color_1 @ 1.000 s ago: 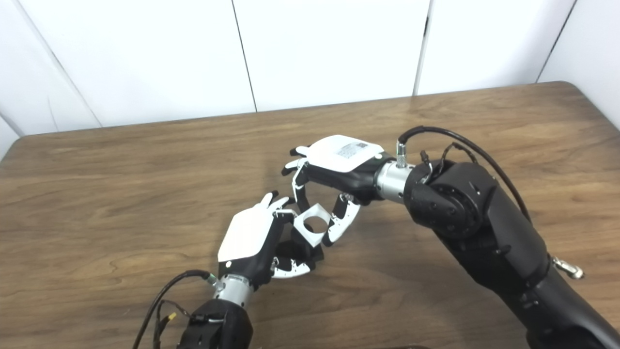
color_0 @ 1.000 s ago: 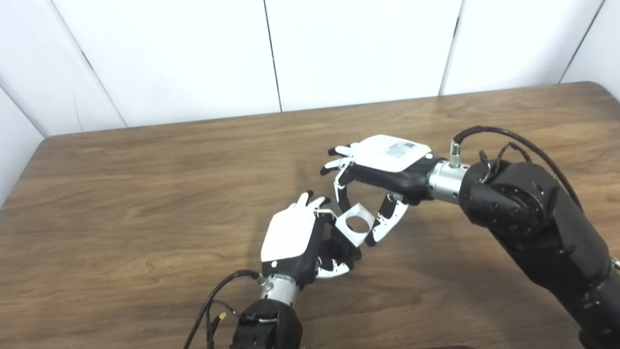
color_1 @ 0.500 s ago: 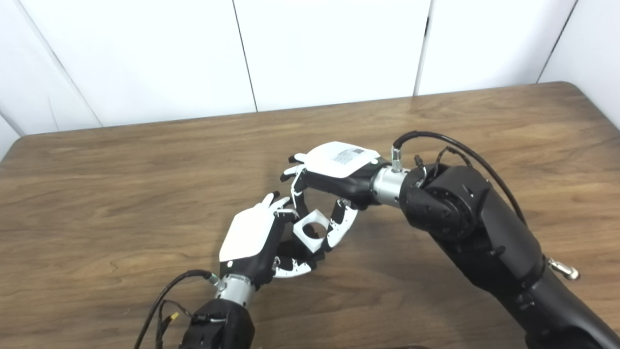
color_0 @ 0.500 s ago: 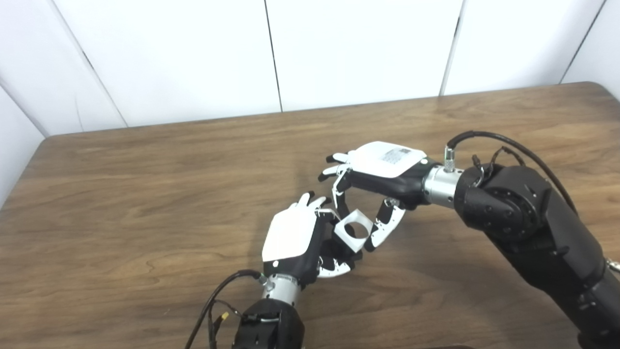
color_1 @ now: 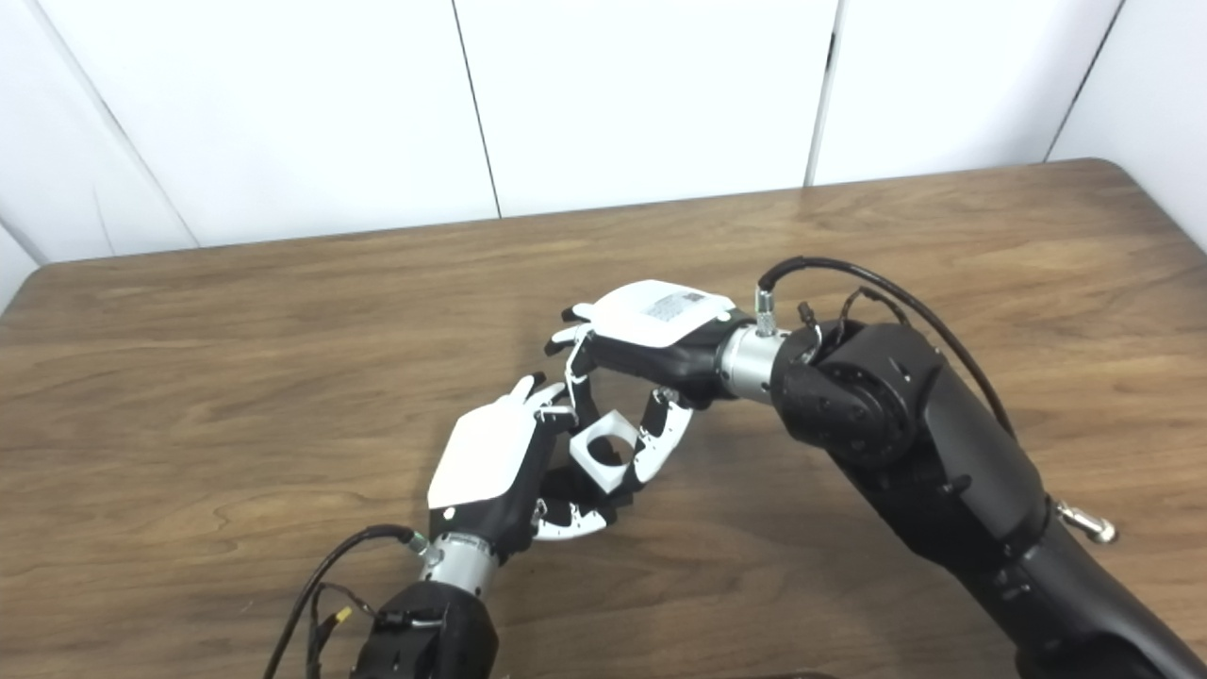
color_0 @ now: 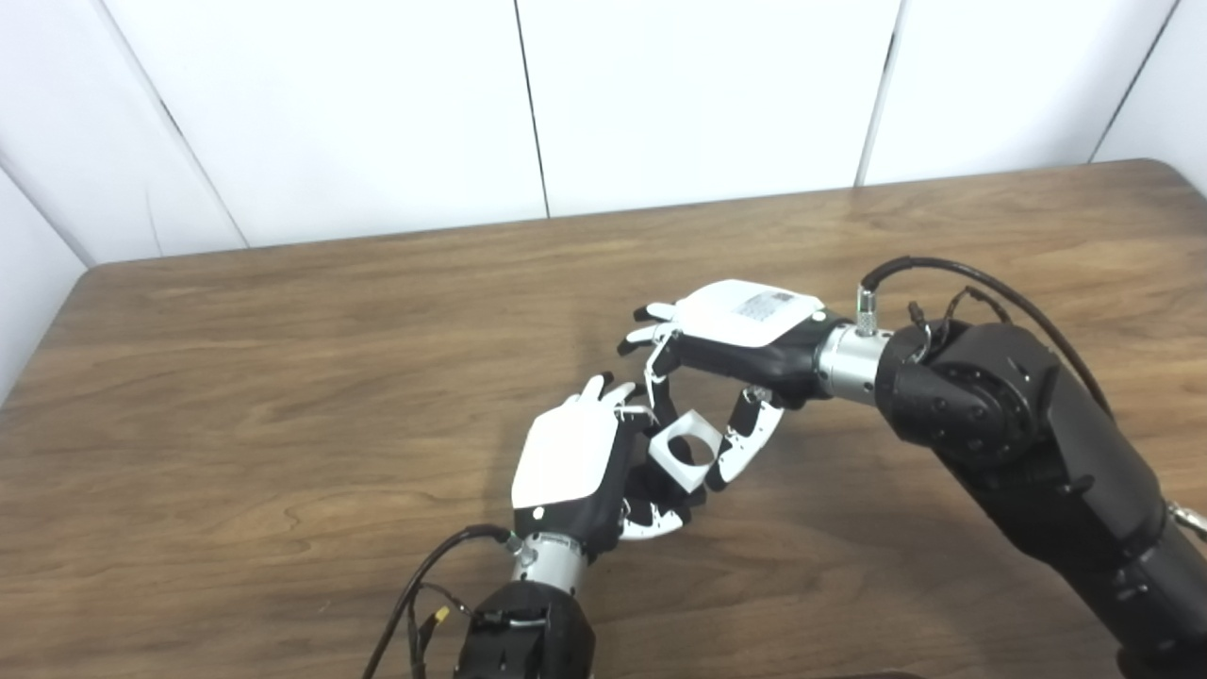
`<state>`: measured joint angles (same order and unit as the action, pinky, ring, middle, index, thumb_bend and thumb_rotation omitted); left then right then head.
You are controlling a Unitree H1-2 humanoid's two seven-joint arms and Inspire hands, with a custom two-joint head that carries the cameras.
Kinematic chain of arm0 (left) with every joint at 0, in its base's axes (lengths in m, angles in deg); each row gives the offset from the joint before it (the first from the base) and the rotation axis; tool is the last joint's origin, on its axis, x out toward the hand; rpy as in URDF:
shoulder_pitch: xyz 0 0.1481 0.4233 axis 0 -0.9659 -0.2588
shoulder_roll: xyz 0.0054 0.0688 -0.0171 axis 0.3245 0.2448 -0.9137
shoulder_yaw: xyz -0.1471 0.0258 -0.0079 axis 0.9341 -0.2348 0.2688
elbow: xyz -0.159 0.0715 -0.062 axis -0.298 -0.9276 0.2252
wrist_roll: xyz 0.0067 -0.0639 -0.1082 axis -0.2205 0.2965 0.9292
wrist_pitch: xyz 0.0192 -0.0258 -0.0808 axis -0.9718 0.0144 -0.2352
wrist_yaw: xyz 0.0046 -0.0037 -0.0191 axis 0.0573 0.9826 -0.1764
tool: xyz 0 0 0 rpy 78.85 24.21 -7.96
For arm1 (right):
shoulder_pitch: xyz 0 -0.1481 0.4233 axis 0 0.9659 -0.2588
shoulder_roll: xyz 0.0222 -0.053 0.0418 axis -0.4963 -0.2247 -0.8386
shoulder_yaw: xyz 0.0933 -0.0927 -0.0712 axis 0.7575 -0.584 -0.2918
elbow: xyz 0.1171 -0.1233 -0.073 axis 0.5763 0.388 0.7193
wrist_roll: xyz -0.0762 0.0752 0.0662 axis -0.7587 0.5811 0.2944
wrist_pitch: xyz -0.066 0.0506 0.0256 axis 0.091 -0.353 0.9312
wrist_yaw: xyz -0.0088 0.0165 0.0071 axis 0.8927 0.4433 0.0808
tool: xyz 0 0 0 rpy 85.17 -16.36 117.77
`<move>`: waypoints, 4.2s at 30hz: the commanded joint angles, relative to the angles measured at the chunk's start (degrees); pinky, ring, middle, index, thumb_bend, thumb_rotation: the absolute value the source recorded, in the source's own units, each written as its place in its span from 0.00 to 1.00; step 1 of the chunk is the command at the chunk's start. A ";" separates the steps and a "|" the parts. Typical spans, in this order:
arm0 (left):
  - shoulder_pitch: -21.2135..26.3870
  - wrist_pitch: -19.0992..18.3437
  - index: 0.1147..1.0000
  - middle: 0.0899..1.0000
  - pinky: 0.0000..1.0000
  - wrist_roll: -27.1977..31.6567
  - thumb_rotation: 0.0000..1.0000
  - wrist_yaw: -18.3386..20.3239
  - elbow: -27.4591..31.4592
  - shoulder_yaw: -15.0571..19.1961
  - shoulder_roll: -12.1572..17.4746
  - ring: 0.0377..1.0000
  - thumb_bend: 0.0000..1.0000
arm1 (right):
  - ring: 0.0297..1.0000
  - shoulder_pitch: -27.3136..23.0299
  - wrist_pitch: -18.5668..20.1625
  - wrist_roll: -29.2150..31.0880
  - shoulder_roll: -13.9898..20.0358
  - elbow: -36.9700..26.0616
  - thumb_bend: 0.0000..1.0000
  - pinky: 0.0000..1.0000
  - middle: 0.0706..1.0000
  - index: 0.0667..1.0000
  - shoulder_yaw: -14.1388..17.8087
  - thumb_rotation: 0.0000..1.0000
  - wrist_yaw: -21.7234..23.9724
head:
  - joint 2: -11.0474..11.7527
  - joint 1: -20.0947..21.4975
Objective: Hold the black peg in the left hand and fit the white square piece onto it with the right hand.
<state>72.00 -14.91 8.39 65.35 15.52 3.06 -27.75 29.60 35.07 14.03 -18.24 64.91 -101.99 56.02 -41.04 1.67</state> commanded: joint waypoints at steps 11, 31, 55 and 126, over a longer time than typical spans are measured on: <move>0.27 0.13 0.43 0.88 0.94 -0.37 0.07 -0.44 0.17 -0.40 -1.23 0.98 0.52 | 1.00 -2.49 -2.99 -0.77 -0.77 0.19 0.52 0.96 0.91 0.45 0.50 0.15 -1.78 | -0.13 -0.27; -0.08 0.14 0.43 0.89 0.94 -0.14 0.07 -1.17 -0.21 -0.67 -1.87 0.98 0.52 | 1.00 -2.79 -3.95 -1.47 -1.65 2.29 0.52 0.95 0.91 0.45 0.18 0.15 -2.22 | -0.14 -0.39; 0.12 -0.24 0.43 0.89 0.96 0.07 0.07 -2.11 -0.87 -0.69 -2.60 0.99 0.52 | 1.00 -2.83 -4.70 -1.61 -1.67 2.06 0.52 0.92 0.92 0.45 -0.19 0.15 -1.55 | -1.04 -1.12; 0.18 -4.44 0.78 0.91 0.95 -6.27 0.34 7.81 4.74 4.27 -2.49 0.97 0.88 | 1.00 -3.07 -4.03 -2.76 0.60 1.40 0.96 0.87 0.92 0.64 2.24 0.38 0.90 | -1.09 -1.94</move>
<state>71.26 -19.66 2.88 72.89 17.37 6.84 -30.08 29.25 30.48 10.94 -17.74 67.85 -101.09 57.36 -42.10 -0.26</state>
